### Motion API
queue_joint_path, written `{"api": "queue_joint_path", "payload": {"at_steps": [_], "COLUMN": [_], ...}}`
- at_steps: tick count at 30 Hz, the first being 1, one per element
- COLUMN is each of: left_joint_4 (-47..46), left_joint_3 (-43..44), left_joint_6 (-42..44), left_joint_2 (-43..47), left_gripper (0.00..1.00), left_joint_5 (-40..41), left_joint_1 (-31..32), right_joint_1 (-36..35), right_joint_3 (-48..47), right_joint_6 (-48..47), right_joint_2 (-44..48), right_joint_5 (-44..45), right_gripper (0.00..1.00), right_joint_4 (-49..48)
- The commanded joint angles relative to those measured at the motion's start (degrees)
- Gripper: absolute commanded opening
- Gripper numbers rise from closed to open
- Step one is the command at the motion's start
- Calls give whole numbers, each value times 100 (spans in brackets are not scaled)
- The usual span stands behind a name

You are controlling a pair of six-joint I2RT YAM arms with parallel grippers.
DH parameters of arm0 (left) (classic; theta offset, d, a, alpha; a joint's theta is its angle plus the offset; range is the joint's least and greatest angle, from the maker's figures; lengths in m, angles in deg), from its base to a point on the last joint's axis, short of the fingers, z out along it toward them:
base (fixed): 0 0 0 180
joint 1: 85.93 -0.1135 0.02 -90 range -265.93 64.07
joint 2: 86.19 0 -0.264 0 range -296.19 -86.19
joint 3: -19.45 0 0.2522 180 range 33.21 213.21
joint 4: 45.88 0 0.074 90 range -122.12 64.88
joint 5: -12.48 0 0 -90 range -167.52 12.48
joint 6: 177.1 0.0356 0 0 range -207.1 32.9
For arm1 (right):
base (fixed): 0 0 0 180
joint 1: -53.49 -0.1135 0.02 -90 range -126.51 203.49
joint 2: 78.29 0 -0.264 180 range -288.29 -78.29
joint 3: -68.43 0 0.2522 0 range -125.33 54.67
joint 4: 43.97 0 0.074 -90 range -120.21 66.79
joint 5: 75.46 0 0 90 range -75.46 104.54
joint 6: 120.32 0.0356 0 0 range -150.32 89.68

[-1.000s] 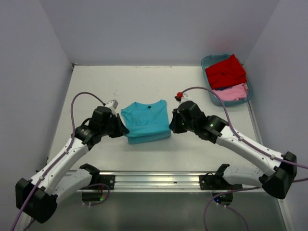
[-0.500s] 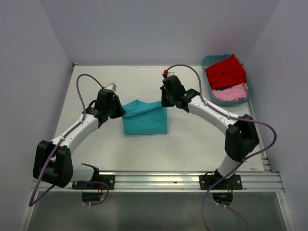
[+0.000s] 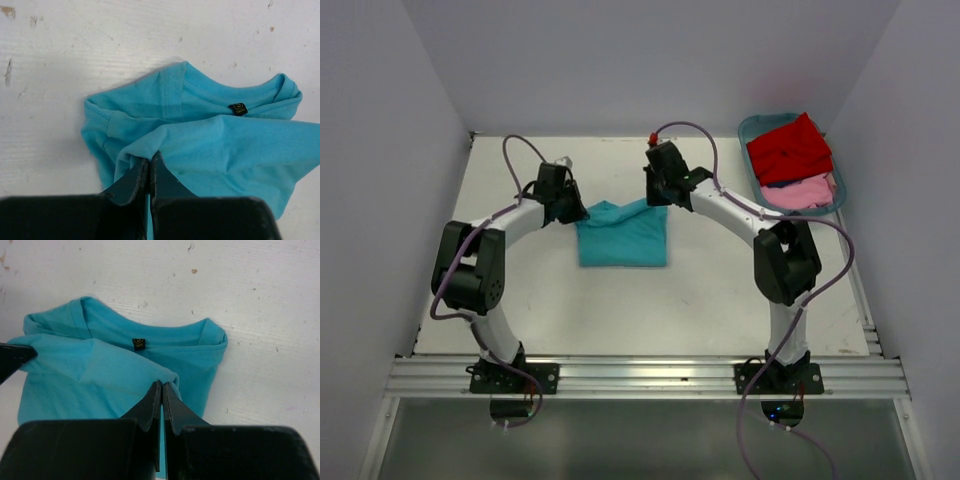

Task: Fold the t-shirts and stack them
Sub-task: Fold the long partially folded tshirt into a neat square, then smooth out wrinkles on the folded tshirt

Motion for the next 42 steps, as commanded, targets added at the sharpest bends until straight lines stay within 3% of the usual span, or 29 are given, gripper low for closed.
{"api": "queue_joint_path", "payload": {"at_steps": [1, 9, 12, 13, 16, 17, 18, 21, 25, 27, 29, 31, 32, 33, 36, 37, 38, 42], "left_joint_4": [-417, -233, -487, -627, -1514, -1943, -2112, -2324, -2553, -2615, -2676, -2789, -2825, -2869, -3247, -3274, -3274, -4124], "left_joint_3": [676, 1494, 1784, 1820, 1847, 1795, 1699, 1532, 1118, 873, 740, 626, 599, 599, 721, 809, 897, 1065], "left_joint_6": [195, 301, 318, 301, 196, 160, 160, 239, 336, 275, 152, 64, 20, -7, -261, -323, -445, -1051], "left_joint_2": [-225, -848, -1226, -1298, -1465, -1396, -1325, -922, -341, -95, 11, -24, -128, -199, -708, -883, -1233, -1912], "left_gripper": [0, 0, 0, 5, 48, 97, 100, 100, 100, 100, 100, 99, 95, 90, 53, 34, 29, 29], "left_joint_5": [-251, -312, -567, -646, -901, -893, -893, -867, -1033, -1217, -1489, -1981, -2174, -2550, -3490, -3660, -3809, -4652], "left_joint_1": [-91, -284, -425, -486, -644, -680, -715, -794, -803, -794, -794, -785, -777, -777, -750, -742, -724, -654], "right_joint_1": [103, 384, 455, 499, 508, 508, 508, 499, 490, 490, 499, 490, 499, 490, 499, 525, 525, 534], "right_joint_3": [-277, -839, -1216, -1339, -1936, -2164, -2228, -1852, -692, -234, -15, 39, 48, 31, -66, -136, -319, -602], "right_joint_6": [-92, -100, 57, 119, 295, 304, 278, 94, -4, -39, -30, 22, 40, 179, 417, 514, 628, 1268], "right_joint_2": [-124, -818, -1108, -1187, -1503, -1557, -1575, -1295, -539, -249, -152, -133, -142, -195, -335, -510, -651, -1214], "right_joint_5": [195, 256, 702, 888, 1398, 1434, 1452, 1470, 1355, 1023, 498, 118, -101, -504, -1548, -1841, -2096, -3135], "right_gripper": [0, 0, 0, 0, 1, 15, 42, 67, 80, 80, 70, 49, 2, 0, 0, 0, 0, 0], "right_joint_4": [-115, -98, -54, -28, 165, 183, 183, -132, -1080, -1266, -1354, -1346, -1346, -1337, -1354, -1346, -1337, -1800]}}
